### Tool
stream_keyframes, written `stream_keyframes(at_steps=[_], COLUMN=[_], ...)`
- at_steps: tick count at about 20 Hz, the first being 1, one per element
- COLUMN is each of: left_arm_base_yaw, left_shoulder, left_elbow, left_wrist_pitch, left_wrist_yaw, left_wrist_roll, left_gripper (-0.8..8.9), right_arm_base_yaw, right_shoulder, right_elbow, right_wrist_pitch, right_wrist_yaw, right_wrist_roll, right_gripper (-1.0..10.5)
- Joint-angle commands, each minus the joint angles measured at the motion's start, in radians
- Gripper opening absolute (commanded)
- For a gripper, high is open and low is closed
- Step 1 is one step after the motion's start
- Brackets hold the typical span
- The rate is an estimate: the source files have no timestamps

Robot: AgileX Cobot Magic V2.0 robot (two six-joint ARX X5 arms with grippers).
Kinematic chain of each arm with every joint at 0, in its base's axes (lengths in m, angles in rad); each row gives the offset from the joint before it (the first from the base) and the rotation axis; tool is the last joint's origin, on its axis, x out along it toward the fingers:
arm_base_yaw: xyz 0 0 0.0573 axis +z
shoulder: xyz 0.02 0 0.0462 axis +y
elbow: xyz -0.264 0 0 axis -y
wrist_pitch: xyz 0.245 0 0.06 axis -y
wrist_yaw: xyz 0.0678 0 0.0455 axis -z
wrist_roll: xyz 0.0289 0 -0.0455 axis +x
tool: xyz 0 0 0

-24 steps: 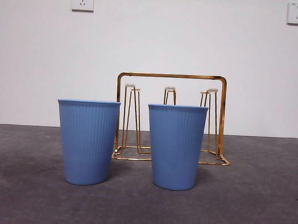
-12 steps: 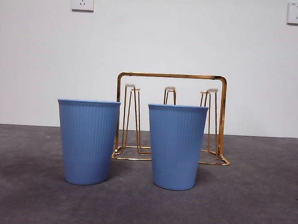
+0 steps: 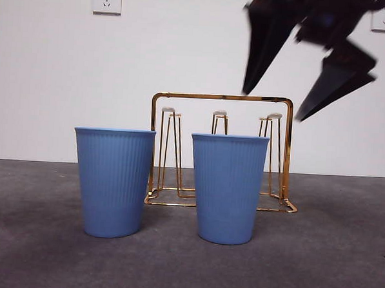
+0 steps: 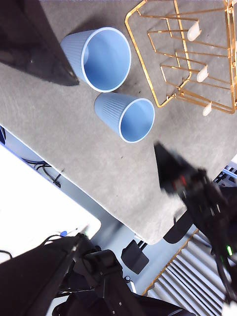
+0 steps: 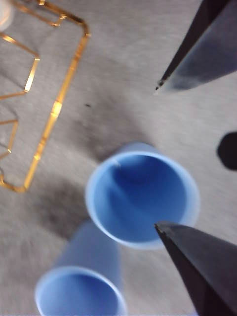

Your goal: Pick up cup 1,put cup 1 in the cup rack,pick up cup 2,put cup 2 in the cup rack

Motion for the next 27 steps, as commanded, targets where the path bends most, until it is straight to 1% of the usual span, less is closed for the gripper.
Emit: stream_keyframes(at_steps=[1, 7, 8, 11, 12, 15, 16, 18, 20, 22, 24, 26, 27], left_arm_base_yaw=[-0.011, -0.048, -0.053, -0.083, -0.093, -0.122, -0.129, -0.146, -0.158, -0.171, -0.187, -0.211, -0.227], left_shoulder=[0.001, 0.019, 0.025, 0.048, 0.056, 0.095, 0.108, 0.145, 0.182, 0.216, 0.251, 0.286, 0.303], left_elbow=[0.002, 0.002, 0.002, 0.002, 0.002, 0.002, 0.002, 0.002, 0.002, 0.002, 0.002, 0.002, 0.002], left_wrist_pitch=[0.01, 0.044, 0.05, 0.077, 0.088, 0.151, 0.178, 0.241, 0.306, 0.366, 0.434, 0.528, 0.583], left_wrist_yaw=[0.004, 0.005, 0.005, 0.007, 0.013, 0.072, 0.085, 0.095, 0.126, 0.135, 0.135, 0.135, 0.134], left_wrist_roll=[-0.006, -0.051, -0.06, -0.098, -0.111, -0.16, -0.176, -0.226, -0.276, -0.319, -0.363, -0.431, -0.467], left_gripper=[6.6, 6.6, 6.6, 6.6, 6.6, 6.6, 6.6, 6.6, 6.6, 6.6, 6.6, 6.59, 6.59], right_arm_base_yaw=[0.024, 0.028, 0.029, 0.029, 0.029, 0.029, 0.029, 0.029, 0.028, 0.027, 0.027, 0.027, 0.027], right_shoulder=[0.063, 0.206, 0.219, 0.236, 0.236, 0.236, 0.236, 0.236, 0.224, 0.174, 0.078, -0.068, -0.145], right_elbow=[0.004, 0.004, 0.004, 0.004, 0.004, 0.004, 0.004, 0.004, 0.004, 0.004, 0.004, 0.004, 0.004], right_wrist_pitch=[0.045, 0.101, 0.106, 0.126, 0.129, 0.128, 0.125, 0.119, 0.108, 0.079, 0.055, 0.045, 0.046], right_wrist_yaw=[0.054, 0.07, 0.07, 0.059, 0.048, -0.003, -0.006, -0.01, -0.008, 0.005, 0.042, 0.06, 0.082], right_wrist_roll=[0.033, 0.058, 0.058, 0.058, 0.056, 0.043, 0.03, 0.026, 0.022, -0.002, -0.015, -0.013, -0.013], right_gripper=[4.4, 4.3, 3.9, 1.1, 0.7, 0.5, -0.2, -0.2, -0.2, -0.2, -0.2, -0.2, -0.2])
